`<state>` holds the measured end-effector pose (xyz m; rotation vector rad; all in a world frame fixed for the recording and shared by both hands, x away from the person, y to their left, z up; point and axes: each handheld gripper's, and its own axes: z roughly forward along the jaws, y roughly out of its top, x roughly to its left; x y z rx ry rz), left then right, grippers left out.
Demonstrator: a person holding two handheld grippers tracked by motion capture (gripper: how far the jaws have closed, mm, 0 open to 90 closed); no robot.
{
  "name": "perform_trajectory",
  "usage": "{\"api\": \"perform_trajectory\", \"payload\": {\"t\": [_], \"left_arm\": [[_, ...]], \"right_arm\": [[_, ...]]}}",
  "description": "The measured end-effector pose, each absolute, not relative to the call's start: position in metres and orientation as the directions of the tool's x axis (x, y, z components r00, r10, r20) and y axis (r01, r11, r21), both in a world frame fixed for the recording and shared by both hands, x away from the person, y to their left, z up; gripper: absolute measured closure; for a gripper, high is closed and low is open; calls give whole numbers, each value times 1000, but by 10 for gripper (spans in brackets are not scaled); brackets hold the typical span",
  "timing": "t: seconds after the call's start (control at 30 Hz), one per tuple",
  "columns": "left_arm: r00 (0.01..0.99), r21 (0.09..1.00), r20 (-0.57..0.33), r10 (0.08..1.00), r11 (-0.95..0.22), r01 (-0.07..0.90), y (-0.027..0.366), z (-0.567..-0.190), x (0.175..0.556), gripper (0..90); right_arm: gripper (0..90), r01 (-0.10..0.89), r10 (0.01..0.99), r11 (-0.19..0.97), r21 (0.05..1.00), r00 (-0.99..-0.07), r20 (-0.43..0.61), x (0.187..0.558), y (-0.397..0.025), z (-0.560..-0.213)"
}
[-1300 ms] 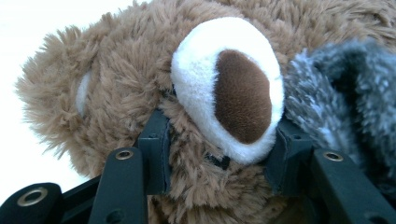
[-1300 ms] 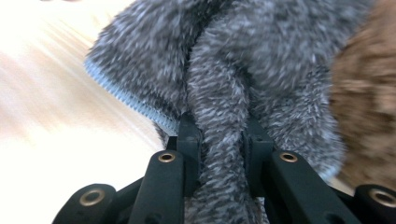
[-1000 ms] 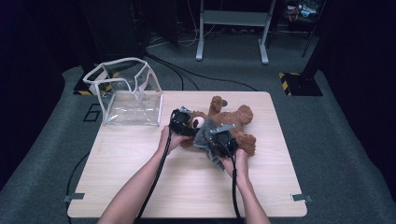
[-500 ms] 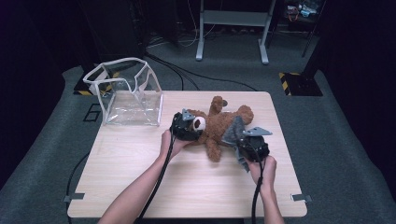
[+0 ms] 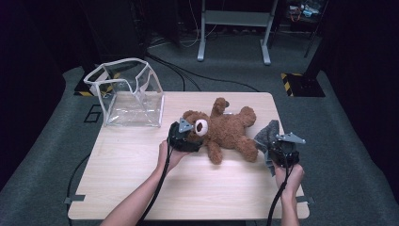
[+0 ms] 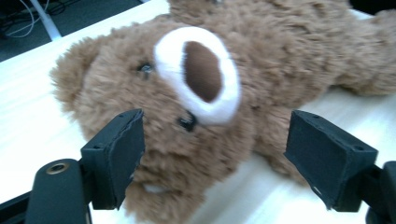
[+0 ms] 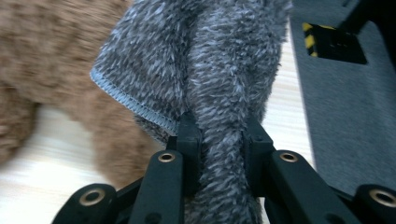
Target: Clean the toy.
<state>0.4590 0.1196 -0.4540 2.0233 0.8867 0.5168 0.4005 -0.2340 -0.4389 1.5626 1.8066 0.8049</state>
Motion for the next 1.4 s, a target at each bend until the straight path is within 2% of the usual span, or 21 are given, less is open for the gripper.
{"api": "perform_trajectory", "payload": {"t": [0.4, 0.63, 0.83, 1.1, 1.4], "left_arm": [[731, 790, -6, 683, -444, 422, 80, -493, 432, 164], [703, 764, 3, 711, -455, 457, 53, -511, 431, 165], [683, 757, -9, 730, -441, 482, 44, -522, 438, 176], [660, 765, -9, 751, -420, 489, 43, -526, 441, 318], [656, 769, -19, 755, -408, 492, 47, -525, 443, 613]], "right_arm": [[736, 665, 994, 97, 741, -104, -37, 405, -248, -460], [734, 680, 995, 89, 728, -101, -28, 406, -251, -467], [733, 682, 995, 88, 726, -99, -27, 406, -249, -469], [733, 682, 994, 92, 725, -104, -28, 405, -248, -471], [733, 686, 994, 91, 722, -111, -19, 404, -247, -476]]}}
